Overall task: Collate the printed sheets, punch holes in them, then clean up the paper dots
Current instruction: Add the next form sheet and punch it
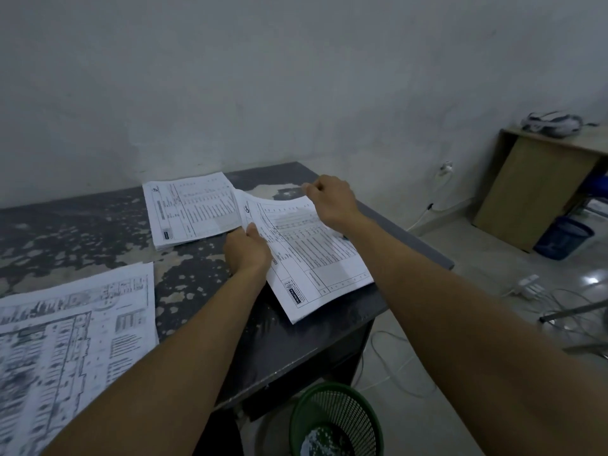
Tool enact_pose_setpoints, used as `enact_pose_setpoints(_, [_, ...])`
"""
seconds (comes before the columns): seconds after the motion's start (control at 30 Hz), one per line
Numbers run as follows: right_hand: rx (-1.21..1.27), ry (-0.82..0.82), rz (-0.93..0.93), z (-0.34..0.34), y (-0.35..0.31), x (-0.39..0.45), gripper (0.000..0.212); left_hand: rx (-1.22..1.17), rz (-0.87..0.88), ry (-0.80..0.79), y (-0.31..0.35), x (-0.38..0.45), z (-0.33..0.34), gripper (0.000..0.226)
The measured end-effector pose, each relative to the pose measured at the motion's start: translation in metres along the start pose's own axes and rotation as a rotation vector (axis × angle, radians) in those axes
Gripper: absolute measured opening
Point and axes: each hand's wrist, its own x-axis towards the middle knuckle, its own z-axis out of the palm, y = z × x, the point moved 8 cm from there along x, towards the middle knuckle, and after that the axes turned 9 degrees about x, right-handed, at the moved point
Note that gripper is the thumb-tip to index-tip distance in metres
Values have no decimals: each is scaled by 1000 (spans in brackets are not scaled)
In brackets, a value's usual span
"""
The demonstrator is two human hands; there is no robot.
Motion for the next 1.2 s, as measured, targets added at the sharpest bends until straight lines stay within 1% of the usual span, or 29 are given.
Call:
enact_pose_setpoints(0.13, [-58, 14, 18, 0, -5, 1, 46, -41, -26, 7, 1, -4, -3, 33])
enact_pose_setpoints(0.27, [-202, -1, 51, 2, -10, 1, 42, -28, -14, 18, 3, -3, -16, 36])
enact_pose_setpoints(0.33, [-259, -23, 74, 2, -16, 0, 35, -10, 36, 41, 9, -2, -31, 38])
enact_pose_setpoints(0.43, [-351, -98, 98, 5, -29, 1, 16, -12, 103, 69, 16, 1, -56, 39])
enact_pose_setpoints(0.47, [-371, -116, 109, 5, -33, 0, 13, -18, 121, 77, 18, 2, -65, 39])
enact_pose_setpoints(0.5, [-395, -127, 115, 5, -36, 0, 15, -23, 132, 86, 19, 3, -74, 39])
enact_pose_setpoints(0.57, [-494, -105, 68, 6, -46, 0, 19, -30, 150, 102, 20, 7, -95, 39])
enact_pose_setpoints(0.63, [-543, -33, -41, 7, -61, -1, 22, -50, 177, 104, 20, 14, -115, 42])
enact_pose_setpoints(0.7, [-372, 16, -131, 12, -76, -5, 12, -74, 197, 115, 18, 21, -137, 44])
enact_pose_setpoints(0.73, [-255, 23, -146, 16, -83, -8, 12, -89, 203, 127, 17, 24, -149, 44])
enact_pose_setpoints(0.8, [-115, 23, -133, 26, -97, -11, 19, -136, 202, 144, 13, 30, -172, 43])
enact_pose_setpoints(0.87, [-19, -13, -52, 40, -106, -12, 24, -185, 185, 145, 9, 38, -195, 41])
enact_pose_setpoints(0.93, [101, -120, 69, 63, -110, -11, 27, -209, 168, 167, 3, 49, -220, 41])
enact_pose_setpoints(1.03, [420, -388, 313, 111, -113, -24, 35, -189, 149, 240, -10, 69, -260, 42])
enact_pose_setpoints(1.1, [536, -493, 351, 136, -126, -31, 33, -135, 138, 265, -21, 84, -282, 40])
enact_pose_setpoints(1.2, [537, -510, 294, 166, -149, -31, 21, -21, 156, 282, -33, 109, -308, 41])
